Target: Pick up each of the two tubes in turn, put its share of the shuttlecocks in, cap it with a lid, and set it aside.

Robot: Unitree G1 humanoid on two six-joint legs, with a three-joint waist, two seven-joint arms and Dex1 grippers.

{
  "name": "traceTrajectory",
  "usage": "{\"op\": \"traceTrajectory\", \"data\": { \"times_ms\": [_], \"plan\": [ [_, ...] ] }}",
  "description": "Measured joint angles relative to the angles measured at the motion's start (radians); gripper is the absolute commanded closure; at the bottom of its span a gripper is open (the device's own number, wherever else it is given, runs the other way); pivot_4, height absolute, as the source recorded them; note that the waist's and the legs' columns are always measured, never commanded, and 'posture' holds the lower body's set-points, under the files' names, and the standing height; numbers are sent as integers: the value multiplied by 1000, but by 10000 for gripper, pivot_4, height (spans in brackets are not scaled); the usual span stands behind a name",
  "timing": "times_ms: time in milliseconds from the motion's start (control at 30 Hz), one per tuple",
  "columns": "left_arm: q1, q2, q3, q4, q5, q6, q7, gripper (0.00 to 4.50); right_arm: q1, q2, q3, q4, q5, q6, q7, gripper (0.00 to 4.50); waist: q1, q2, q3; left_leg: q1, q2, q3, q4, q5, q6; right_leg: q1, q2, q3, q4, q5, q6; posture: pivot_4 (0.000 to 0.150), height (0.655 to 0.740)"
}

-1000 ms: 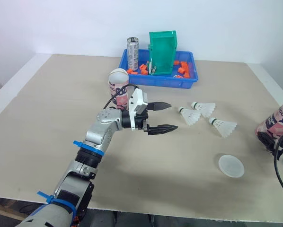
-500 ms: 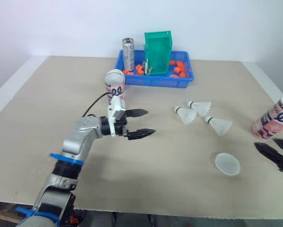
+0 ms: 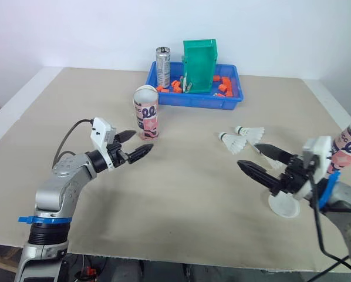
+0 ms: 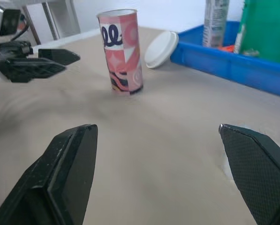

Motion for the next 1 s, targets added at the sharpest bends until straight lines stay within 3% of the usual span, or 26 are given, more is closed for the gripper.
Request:
{"op": "traceTrajectory", "data": {
  "times_ms": [167,600,1000],
  "plan": [
    [-25,-40,-1,152,44,-95,25,0,5,21,96,-13,-42,-19,3,636,5,-1,0,-2,0,-1,-2,0,0,-2,0,-1,0,0,2,1500,7362],
    [-248,-91,-22,571,158,-265,82,0,31,36,98,-52,-62,-39,-38,636,5,-3,1,-2,0,-1,-1,0,0,-1,1,-1,0,1,3,1500,7362],
    [-469,-107,-60,947,252,-530,-43,0,40,35,91,-68,-62,-43,-47,636,4,-4,1,-2,0,-1,-2,0,0,-1,1,-1,-1,1,3,1500,7362]
  ]
}}
